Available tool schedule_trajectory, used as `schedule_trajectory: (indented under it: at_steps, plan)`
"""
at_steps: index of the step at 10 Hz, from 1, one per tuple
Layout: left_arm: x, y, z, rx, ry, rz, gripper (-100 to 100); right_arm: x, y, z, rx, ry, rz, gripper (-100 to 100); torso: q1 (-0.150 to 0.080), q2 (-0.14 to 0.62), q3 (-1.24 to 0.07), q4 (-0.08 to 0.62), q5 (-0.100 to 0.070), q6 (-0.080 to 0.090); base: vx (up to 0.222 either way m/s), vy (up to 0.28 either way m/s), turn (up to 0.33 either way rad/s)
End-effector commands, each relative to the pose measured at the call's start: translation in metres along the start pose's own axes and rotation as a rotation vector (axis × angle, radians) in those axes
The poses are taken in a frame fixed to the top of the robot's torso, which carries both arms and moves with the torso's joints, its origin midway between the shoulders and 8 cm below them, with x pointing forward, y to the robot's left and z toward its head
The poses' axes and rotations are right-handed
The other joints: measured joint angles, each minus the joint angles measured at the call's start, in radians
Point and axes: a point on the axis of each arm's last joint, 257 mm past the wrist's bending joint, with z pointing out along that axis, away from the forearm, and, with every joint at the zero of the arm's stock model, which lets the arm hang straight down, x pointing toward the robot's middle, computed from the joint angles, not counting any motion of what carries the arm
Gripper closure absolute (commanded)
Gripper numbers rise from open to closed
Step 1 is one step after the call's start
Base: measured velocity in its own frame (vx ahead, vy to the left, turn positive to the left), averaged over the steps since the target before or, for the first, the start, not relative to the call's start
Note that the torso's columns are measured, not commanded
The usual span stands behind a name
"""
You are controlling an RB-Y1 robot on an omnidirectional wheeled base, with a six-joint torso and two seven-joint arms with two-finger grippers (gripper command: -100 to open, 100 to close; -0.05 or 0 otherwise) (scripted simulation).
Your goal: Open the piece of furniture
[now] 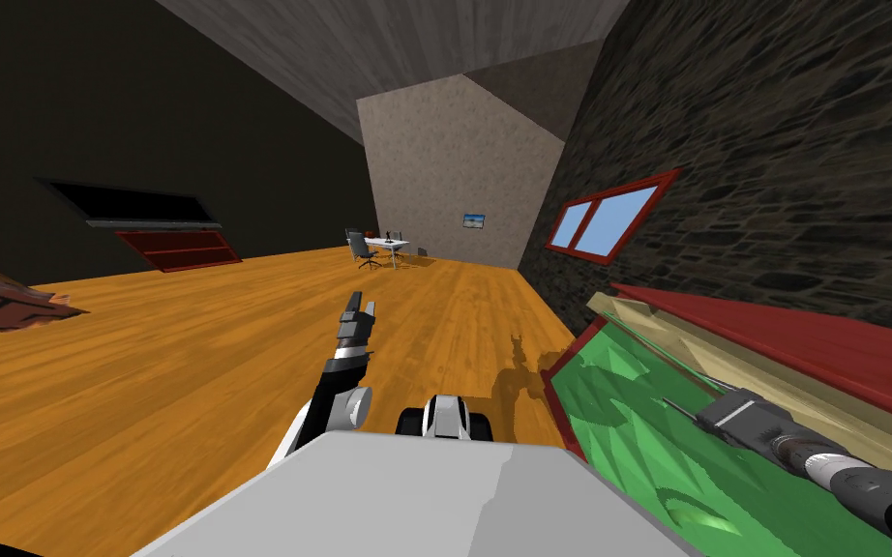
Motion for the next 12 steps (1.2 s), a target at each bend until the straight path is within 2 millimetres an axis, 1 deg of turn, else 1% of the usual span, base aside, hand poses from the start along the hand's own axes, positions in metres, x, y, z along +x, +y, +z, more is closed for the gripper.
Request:
schedule_trajectory:
  at_steps: [1,2,3,4,6,9,10,11,12]
  plan:
    - [0.0,0.0,0.0,0.0,0.0,0.0,0,0.0,0.002,0.019,-0.021,-0.001,0.021,-100,-0.002,-0.001,0.0,-0.001,-0.002,0.001,-0.13,0.045,0.048]
    - [0.0,0.0,0.0,0.0,0.0,0.0,0,0.003,-0.001,0.025,-0.011,0.002,0.031,-100,0.001,0.003,0.0,0.002,0.004,-0.003,-0.173,0.035,0.076]
    - [0.0,0.0,0.0,0.0,0.0,0.0,0,-0.006,-0.005,0.033,0.002,-0.017,0.039,-100,0.005,0.003,0.0,0.003,0.007,-0.002,-0.097,0.003,0.018]
    - [0.0,0.0,0.0,0.0,0.0,0.0,0,-0.011,0.001,0.038,-0.009,-0.027,0.042,-100,0.007,-0.002,-0.003,0.001,0.009,-0.001,-0.026,-0.012,-0.004]
    - [0.0,0.0,0.0,0.0,0.0,0.0,0,-0.011,0.015,0.039,-0.035,-0.027,0.045,-100,0.008,-0.008,-0.008,-0.002,0.008,-0.001,0.01,-0.002,-0.016]
    - [0.0,0.0,0.0,0.0,0.0,0.0,0,-0.011,0.015,0.039,-0.035,-0.027,0.045,-100,0.003,-0.006,-0.006,-0.002,0.004,-0.004,0.005,0.004,-0.002]
    - [0.0,0.0,0.0,0.0,0.0,0.0,0,-0.019,-0.01,0.057,-0.011,-0.035,0.058,-100,0.001,-0.007,-0.006,-0.003,0.002,-0.004,-0.107,0.02,0.056]
    - [0.0,0.0,0.0,0.0,0.0,0.0,0,-0.018,-0.009,0.063,-0.009,-0.033,0.067,-100,0.002,-0.005,-0.006,-0.001,0.007,-0.009,-0.166,0.028,0.087]
    - [0.0,0.0,0.0,0.0,0.0,0.0,0,-0.024,-0.008,0.07,-0.009,-0.045,0.073,-100,0.006,-0.006,-0.007,-0.001,0.008,-0.007,-0.102,0.019,0.061]
